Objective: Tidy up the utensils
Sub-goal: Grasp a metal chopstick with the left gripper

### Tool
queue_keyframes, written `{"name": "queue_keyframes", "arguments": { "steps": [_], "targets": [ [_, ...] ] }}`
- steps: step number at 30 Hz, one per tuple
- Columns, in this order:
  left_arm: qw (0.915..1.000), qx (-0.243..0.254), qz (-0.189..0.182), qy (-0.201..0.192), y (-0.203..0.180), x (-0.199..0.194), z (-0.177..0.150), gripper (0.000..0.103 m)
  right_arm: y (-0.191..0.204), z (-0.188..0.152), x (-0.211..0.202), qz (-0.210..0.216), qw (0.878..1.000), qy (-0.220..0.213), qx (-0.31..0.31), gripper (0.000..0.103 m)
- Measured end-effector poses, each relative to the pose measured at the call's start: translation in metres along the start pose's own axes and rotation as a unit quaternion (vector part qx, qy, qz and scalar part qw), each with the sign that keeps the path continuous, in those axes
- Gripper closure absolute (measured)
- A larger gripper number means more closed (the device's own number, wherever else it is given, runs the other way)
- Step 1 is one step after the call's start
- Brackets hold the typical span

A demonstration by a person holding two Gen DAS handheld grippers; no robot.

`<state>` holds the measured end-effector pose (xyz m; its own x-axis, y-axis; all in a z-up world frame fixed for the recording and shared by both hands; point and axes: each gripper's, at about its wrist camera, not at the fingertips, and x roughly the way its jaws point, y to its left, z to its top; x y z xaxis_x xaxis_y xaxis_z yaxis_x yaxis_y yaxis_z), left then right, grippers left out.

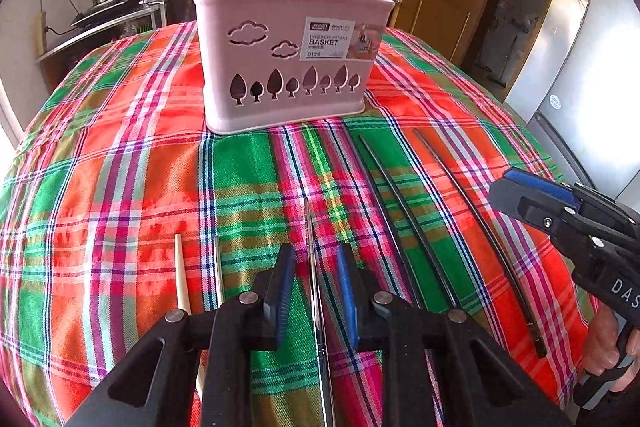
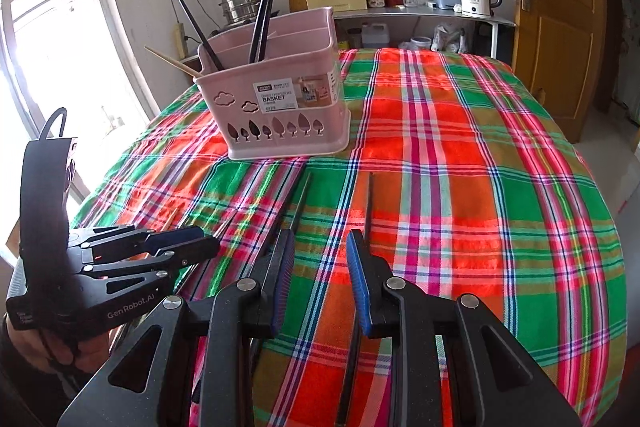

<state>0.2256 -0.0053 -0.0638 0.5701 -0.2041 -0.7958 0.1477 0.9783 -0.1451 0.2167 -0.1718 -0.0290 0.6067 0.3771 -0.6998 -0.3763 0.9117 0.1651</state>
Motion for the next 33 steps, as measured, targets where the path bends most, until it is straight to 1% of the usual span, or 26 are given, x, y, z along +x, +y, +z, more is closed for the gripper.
{"name": "queue_keyframes", "arguments": {
  "steps": [2, 5, 13, 17, 18, 23, 25, 26, 29, 33],
  "targets": [
    [1.0, 0.003, 0.008, -0.004, 0.001, 0.002, 0.0, 0.09, 0.002, 0.002, 0.01, 0.0, 1.0, 0.012, -0.003, 0.075],
    [0.9999, -0.005, 0.01, -0.004, 0.006, 0.003, 0.002, 0.098, 0.006, 0.004, 0.025, 0.002, 1.0, 0.027, -0.006, 0.075],
    [0.9986, -0.04, 0.031, -0.014, 0.026, -0.002, 0.0, 0.098, 0.015, 0.012, 0.054, -0.005, 0.998, 0.057, -0.018, 0.076],
    [0.9981, -0.051, 0.031, -0.017, 0.03, -0.003, 0.002, 0.098, 0.015, 0.018, 0.067, -0.013, 0.997, 0.069, -0.02, 0.08],
    [0.998, -0.053, 0.031, -0.017, 0.031, -0.003, 0.002, 0.098, 0.015, 0.019, 0.07, -0.016, 0.997, 0.071, -0.021, 0.083],
    [0.9984, -0.043, 0.034, -0.01, 0.026, 0.003, 0.007, 0.098, 0.018, 0.025, 0.077, -0.034, 0.996, 0.072, -0.034, 0.088],
    [0.9987, -0.033, 0.038, -0.006, 0.024, 0.005, 0.009, 0.097, 0.019, 0.025, 0.078, -0.043, 0.996, 0.07, -0.04, 0.091],
    [0.9989, -0.026, 0.04, -0.004, 0.023, 0.006, 0.011, 0.097, 0.02, 0.026, 0.078, -0.047, 0.996, 0.069, -0.041, 0.094],
    [0.9989, -0.017, 0.043, -0.005, 0.021, 0.007, 0.012, 0.097, 0.019, 0.026, 0.078, -0.044, 0.996, 0.069, -0.036, 0.095],
    [0.9989, -0.015, 0.045, -0.004, 0.02, 0.007, 0.012, 0.098, 0.018, 0.026, 0.07, -0.028, 0.997, 0.063, -0.026, 0.098]
  ]
}}
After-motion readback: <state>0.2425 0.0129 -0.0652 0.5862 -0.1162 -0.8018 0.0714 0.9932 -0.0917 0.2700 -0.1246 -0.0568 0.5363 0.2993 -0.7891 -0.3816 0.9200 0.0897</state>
